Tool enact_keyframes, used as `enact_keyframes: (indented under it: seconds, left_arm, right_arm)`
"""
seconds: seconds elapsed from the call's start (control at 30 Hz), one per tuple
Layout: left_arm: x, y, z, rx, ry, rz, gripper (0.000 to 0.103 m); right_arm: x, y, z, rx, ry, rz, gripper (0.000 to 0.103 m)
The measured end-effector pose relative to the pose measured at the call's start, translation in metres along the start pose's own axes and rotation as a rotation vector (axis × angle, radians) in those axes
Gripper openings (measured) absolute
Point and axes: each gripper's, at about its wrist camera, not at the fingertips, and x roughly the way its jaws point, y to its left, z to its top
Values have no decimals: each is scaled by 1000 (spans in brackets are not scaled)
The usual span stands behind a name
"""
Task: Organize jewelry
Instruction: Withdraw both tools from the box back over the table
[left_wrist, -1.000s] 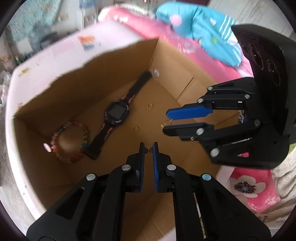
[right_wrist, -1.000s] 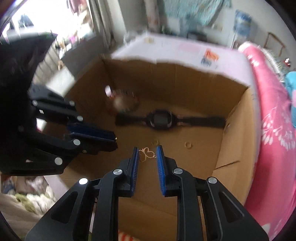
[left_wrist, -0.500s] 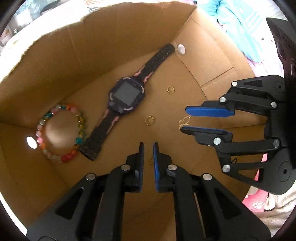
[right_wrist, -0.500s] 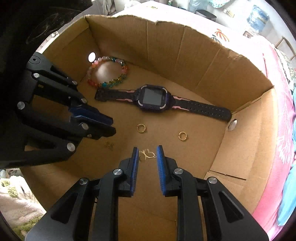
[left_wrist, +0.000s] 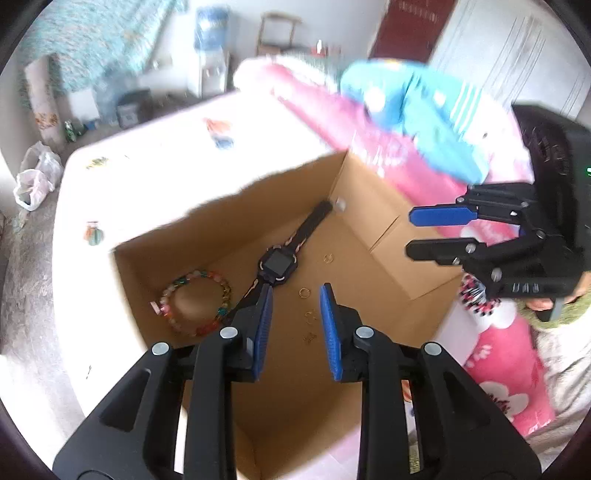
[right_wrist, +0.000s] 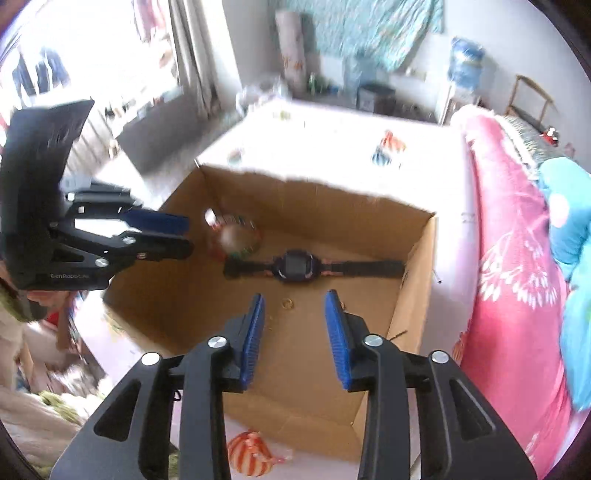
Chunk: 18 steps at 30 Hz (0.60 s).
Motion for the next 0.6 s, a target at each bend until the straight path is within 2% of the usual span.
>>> enact_keyframes:
  seconds: [0.1, 0.2, 0.27, 0.33, 0.5, 0.6]
  left_arm:
    - [-37, -1, -22, -13, -102, -1, 28]
    - [-71, -4, -57, -15, -216, 56, 36]
    - [-82, -8, -79, -19, -262, 90, 43]
    - [-84, -10, -100, -31, -285, 119, 44]
    - [-55, -19, -151, -78, -259, 176, 46]
    - [-24, -22, -175, -108, -203, 170, 46]
  right_arm:
    - [-32, 8, -18, 26, -87, 34, 36]
    - [-52, 24, -41, 36, -159, 87, 36]
    - [-56, 37, -57, 44, -189, 130, 40]
    - [-53, 46, -76, 64, -200, 169, 40]
    - [-14, 68, -122, 141, -146, 167, 40]
    - [18, 79, -147, 196, -83, 150, 40]
